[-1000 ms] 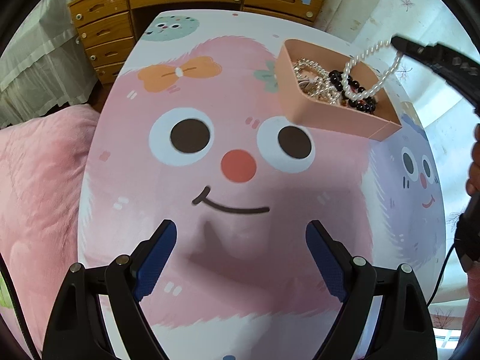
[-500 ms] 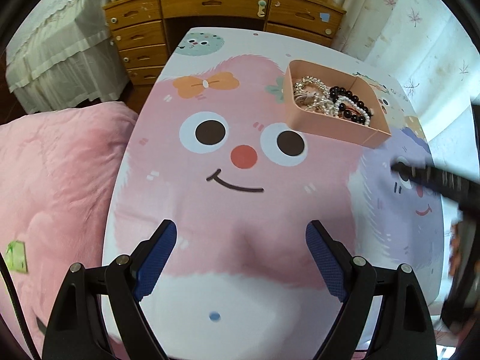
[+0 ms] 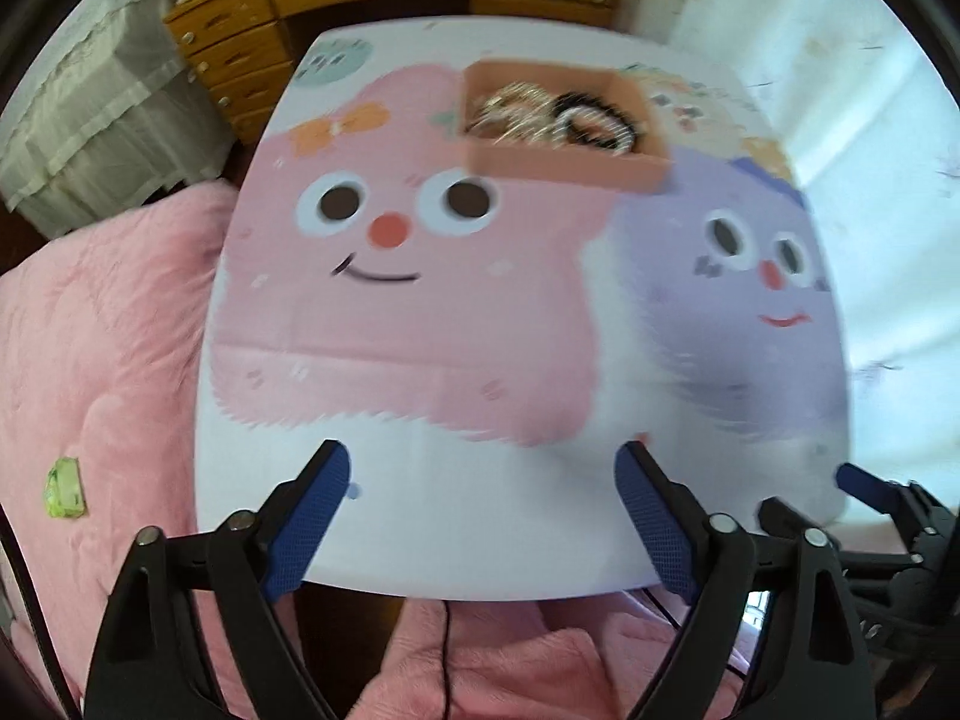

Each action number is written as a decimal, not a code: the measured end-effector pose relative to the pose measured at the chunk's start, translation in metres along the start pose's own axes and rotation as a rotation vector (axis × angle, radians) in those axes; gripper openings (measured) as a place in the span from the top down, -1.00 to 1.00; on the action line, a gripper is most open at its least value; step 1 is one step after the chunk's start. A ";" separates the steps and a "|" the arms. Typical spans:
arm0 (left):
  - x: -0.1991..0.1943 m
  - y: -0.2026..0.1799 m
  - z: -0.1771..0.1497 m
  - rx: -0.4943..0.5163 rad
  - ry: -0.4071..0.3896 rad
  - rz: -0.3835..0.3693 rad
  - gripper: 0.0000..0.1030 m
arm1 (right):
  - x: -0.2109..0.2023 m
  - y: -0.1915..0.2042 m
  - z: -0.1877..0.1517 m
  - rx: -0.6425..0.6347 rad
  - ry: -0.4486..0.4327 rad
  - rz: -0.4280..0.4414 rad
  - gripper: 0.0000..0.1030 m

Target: Organize jewelry

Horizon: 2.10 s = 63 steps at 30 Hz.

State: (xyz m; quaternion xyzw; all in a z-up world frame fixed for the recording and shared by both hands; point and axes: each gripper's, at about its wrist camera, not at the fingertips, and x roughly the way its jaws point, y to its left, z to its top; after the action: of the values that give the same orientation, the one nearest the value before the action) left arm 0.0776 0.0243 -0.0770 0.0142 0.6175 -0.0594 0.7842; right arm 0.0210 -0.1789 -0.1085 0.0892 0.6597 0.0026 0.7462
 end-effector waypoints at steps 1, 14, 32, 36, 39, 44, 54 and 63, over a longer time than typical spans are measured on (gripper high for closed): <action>-0.008 -0.005 0.000 0.012 -0.022 -0.006 -0.93 | -0.009 0.001 0.001 -0.004 -0.018 0.022 -0.87; -0.061 -0.033 -0.013 0.057 -0.289 0.038 -0.98 | -0.077 0.006 -0.002 0.021 -0.306 0.065 -0.88; -0.076 -0.023 -0.018 -0.014 -0.372 0.087 -0.98 | -0.121 0.032 -0.008 -0.126 -0.539 0.011 -1.00; -0.077 -0.024 -0.019 -0.004 -0.367 0.092 -0.98 | -0.121 0.036 -0.010 -0.145 -0.546 0.023 -1.00; -0.077 -0.025 -0.021 0.001 -0.361 0.099 -0.98 | -0.121 0.037 -0.011 -0.143 -0.543 0.022 -1.00; -0.076 -0.028 -0.025 0.015 -0.350 0.101 -0.98 | -0.118 0.036 -0.012 -0.125 -0.516 0.031 -1.00; -0.074 -0.036 -0.035 0.020 -0.338 0.102 -0.98 | -0.113 0.023 -0.021 -0.111 -0.492 0.043 -1.00; -0.077 -0.042 -0.039 0.032 -0.338 0.107 -0.98 | -0.113 0.015 -0.025 -0.100 -0.491 0.044 -1.00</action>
State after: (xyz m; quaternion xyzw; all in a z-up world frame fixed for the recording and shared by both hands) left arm 0.0173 -0.0075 -0.0100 0.0494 0.4742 -0.0292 0.8786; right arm -0.0163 -0.1749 0.0023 0.0647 0.4554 0.0295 0.8874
